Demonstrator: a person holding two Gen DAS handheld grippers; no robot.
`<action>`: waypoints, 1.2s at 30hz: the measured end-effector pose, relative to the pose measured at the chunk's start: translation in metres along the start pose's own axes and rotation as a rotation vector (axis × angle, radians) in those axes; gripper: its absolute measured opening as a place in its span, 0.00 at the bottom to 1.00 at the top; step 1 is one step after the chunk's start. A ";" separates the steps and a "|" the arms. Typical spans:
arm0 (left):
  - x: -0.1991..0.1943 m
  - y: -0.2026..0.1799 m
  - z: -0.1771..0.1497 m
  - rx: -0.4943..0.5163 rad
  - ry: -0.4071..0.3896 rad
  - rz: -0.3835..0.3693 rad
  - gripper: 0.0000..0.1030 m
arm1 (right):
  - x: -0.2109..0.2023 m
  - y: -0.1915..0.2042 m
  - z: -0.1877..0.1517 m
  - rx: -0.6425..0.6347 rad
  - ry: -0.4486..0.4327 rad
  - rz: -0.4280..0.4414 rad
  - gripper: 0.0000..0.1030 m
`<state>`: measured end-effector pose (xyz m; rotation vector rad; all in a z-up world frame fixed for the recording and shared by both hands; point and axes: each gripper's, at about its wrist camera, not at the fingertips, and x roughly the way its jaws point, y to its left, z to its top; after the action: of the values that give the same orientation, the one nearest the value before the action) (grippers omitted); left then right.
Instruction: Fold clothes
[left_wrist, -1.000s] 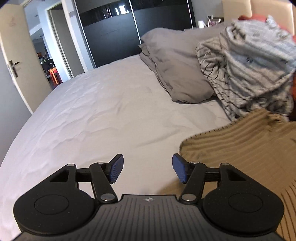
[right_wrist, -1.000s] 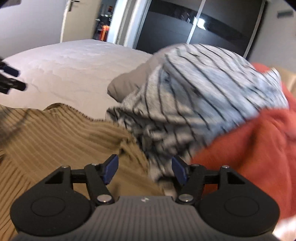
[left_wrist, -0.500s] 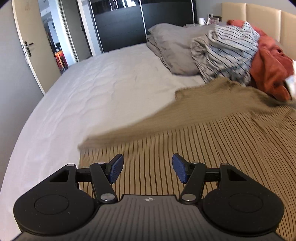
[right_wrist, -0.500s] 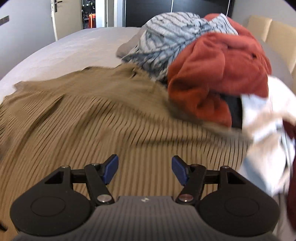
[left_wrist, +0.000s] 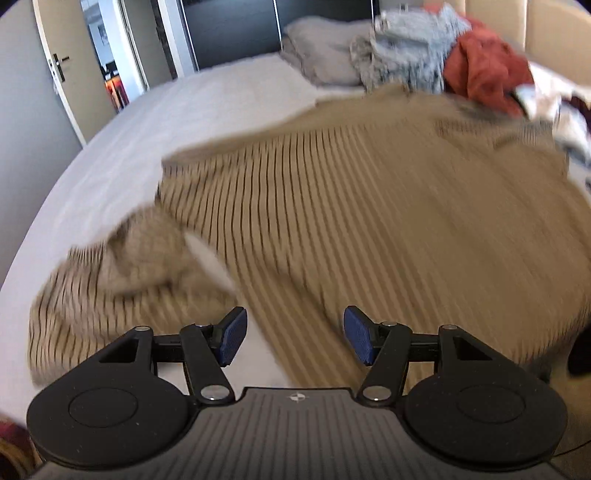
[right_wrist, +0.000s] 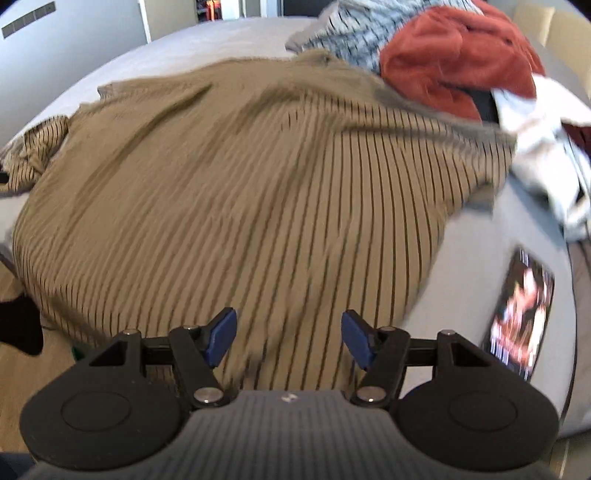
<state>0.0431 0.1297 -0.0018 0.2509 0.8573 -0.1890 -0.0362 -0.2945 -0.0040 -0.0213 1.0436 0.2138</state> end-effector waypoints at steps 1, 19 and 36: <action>0.001 -0.003 -0.009 0.009 0.020 0.008 0.55 | -0.001 0.000 -0.008 -0.004 0.009 -0.015 0.61; 0.049 -0.012 -0.062 -0.003 0.195 0.001 0.53 | 0.036 -0.035 -0.058 0.146 0.134 -0.062 0.32; 0.047 -0.002 -0.053 -0.112 0.195 -0.052 0.23 | -0.005 -0.053 -0.077 0.229 0.320 -0.122 0.02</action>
<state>0.0345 0.1406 -0.0719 0.1439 1.0655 -0.1664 -0.0948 -0.3565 -0.0432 0.0903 1.3758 -0.0230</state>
